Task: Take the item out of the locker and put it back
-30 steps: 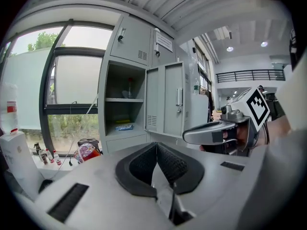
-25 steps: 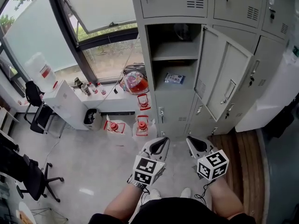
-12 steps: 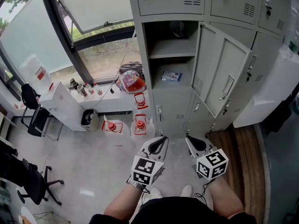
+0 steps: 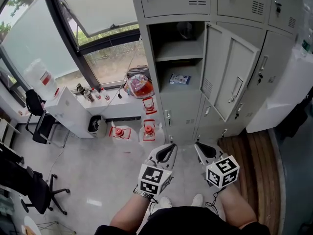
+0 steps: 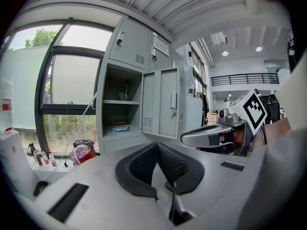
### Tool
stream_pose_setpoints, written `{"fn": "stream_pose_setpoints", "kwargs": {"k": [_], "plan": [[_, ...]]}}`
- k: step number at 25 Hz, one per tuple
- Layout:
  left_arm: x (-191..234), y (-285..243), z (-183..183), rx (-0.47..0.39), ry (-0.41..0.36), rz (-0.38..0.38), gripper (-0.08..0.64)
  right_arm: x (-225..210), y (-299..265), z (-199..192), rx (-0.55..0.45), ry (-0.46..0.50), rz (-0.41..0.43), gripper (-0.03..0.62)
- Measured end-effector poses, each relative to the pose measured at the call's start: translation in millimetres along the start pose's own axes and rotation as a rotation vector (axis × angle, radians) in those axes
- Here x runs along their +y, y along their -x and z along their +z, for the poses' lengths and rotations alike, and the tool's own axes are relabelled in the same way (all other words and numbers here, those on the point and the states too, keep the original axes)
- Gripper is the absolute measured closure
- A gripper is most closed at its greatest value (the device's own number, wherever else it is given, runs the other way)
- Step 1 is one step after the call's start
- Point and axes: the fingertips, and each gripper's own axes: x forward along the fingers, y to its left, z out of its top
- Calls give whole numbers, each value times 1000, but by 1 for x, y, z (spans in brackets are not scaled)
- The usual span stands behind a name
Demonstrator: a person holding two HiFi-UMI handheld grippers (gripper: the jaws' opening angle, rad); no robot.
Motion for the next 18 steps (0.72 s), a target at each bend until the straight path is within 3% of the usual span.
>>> {"fn": "stream_pose_setpoints", "kwargs": {"k": [18], "plan": [[-6,7,4,-12,-9,0,543,4,7,1,0,15,-1,540]]}}
